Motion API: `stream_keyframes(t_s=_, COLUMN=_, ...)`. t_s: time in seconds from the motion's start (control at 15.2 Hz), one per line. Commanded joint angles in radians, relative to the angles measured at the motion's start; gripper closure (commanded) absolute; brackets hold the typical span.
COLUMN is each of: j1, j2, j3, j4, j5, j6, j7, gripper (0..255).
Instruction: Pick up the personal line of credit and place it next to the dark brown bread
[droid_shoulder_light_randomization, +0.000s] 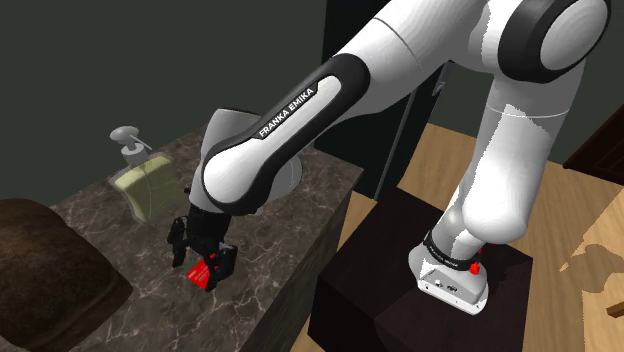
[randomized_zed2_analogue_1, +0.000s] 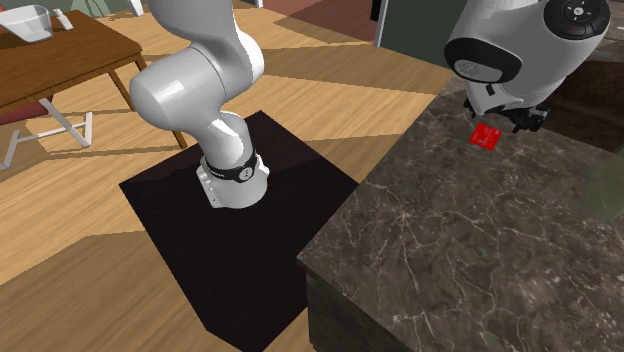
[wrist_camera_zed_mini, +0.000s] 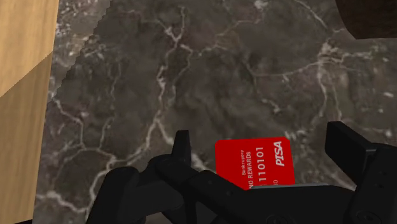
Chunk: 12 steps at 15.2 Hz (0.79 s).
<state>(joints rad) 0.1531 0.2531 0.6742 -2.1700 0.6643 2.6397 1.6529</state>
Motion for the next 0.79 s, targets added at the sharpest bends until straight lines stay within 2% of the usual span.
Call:
stream_keyframes(t_s=0.0, j1=-0.019, j2=-0.036, j3=0.003, j4=-0.008, j5=0.014, j6=-0.033, j7=-0.008, gripper=0)
stream_keyframes(t_s=0.2, j1=-0.065, j2=-0.135, j3=0.002, j4=-0.022, j5=0.049, j6=-0.13, j7=-0.027, gripper=0)
stream_keyframes(t_s=0.73, j1=-0.063, j2=-0.136, j3=0.0, j4=-0.022, j5=0.049, j6=-0.13, j7=-0.027, gripper=0)
